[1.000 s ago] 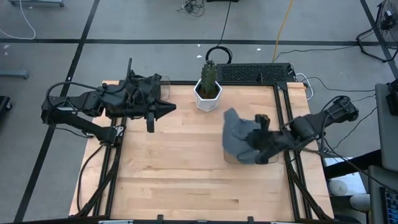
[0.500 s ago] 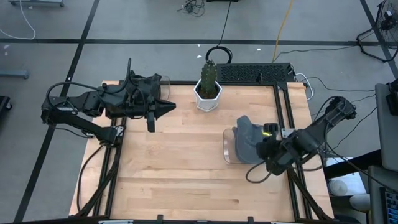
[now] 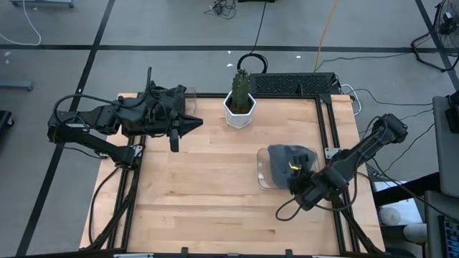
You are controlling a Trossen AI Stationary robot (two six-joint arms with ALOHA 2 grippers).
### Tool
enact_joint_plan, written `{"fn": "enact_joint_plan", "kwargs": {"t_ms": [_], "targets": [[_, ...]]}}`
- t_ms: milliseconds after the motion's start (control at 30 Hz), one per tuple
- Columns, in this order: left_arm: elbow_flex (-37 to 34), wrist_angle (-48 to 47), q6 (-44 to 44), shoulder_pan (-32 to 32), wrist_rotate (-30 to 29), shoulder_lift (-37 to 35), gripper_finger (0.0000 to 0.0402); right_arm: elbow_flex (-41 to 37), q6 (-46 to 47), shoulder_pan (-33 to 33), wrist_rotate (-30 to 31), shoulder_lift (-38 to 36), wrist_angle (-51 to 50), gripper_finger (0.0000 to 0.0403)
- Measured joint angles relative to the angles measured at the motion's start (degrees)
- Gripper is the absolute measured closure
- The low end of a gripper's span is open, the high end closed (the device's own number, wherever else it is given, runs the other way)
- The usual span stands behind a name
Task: Pick & Place hat
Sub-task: Put the gray cap into the bottom transparent bin
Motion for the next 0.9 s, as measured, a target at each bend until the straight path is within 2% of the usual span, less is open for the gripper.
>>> {"fn": "enact_joint_plan", "kwargs": {"t_ms": [233,467,700,900], "targets": [[0.00,-2.20,-1.32,0.00,0.01,0.00,0.0366,-1.67,2.55,0.00,-2.36,-0.12,1.35,0.0403],[0.00,-2.55,-1.43,0.00,0.01,0.00,0.0366,-1.67,1.60,0.02,-12.62,-0.31,5.76,0.0397],[0.00,-2.55,-0.56,0.00,0.01,0.00,0.0366,-1.67,1.75,-0.02,-12.72,-0.31,5.66,0.0395],[0.00,-2.96,-0.53,0.00,0.52,0.00,0.0366,-1.67,4.47,-0.02,-12.69,-0.31,5.51,0.0376]]}}
